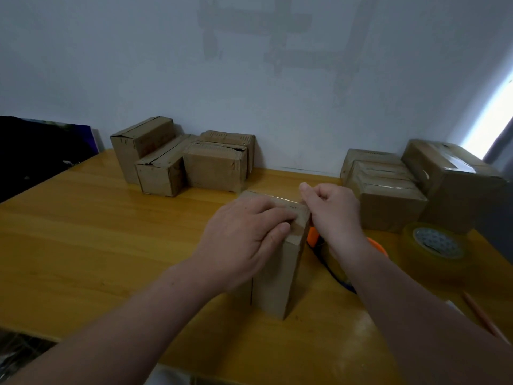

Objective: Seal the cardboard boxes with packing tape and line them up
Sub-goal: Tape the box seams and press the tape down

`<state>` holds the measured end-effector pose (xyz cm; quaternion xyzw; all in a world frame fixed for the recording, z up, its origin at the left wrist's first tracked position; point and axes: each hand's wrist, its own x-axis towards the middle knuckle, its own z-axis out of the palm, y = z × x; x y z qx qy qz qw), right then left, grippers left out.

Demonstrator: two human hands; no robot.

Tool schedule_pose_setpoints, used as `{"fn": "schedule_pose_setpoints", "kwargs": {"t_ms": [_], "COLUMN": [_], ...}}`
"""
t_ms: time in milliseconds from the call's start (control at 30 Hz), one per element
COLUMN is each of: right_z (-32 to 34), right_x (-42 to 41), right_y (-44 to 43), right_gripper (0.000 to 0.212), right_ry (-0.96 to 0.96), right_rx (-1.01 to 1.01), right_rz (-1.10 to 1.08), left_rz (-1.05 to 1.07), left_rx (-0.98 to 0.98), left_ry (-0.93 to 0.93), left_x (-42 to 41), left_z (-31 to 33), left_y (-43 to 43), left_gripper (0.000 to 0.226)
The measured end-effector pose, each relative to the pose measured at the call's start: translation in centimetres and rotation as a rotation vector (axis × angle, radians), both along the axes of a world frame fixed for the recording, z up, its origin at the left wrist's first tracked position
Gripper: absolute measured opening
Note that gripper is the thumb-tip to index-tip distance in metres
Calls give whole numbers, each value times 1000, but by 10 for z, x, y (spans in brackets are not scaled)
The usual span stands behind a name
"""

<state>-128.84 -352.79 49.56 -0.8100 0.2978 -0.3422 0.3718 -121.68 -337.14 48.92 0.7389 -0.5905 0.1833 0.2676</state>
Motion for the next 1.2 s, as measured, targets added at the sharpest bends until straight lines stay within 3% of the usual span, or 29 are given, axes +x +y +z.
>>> {"fn": "schedule_pose_setpoints", "kwargs": {"t_ms": [67,167,300,400,467,600,800,967,1033,1200], "right_z": [3,14,26,27,25,19,12,16,26,50], "right_x": [1,-3,1,10,14,18,17,17,15,23], "right_y": [-2,4,12,17,19,19,20,18,15,16], "right_gripper": [41,43,34,15,21,23,20,31,34,42], "right_ry": [-26,-79,101,146,147,100,16,-36,21,404], "right_rx": [78,220,33,-29,-92,-107,35,245,287,8], "right_rz": [-38,18,180,168,116,50,23,50,120,285], "left_rz": [38,284,409,282,234,223,231,175,153,106], "left_rx": [-111,-270,-222,-178,-119,20,211,147,65,-203], "left_ry": [44,162,639,908,862,524,258,159,160,186], "left_x": [-1,-4,7,14,13,16,24,28,28,24], "left_z": [0,1,1,1,1,2,1,0,-4,-15], "left_y": [2,6,7,6,7,10,7,8,7,3], "left_gripper": [38,36,81,79,67,54,57,73,69,45]}}
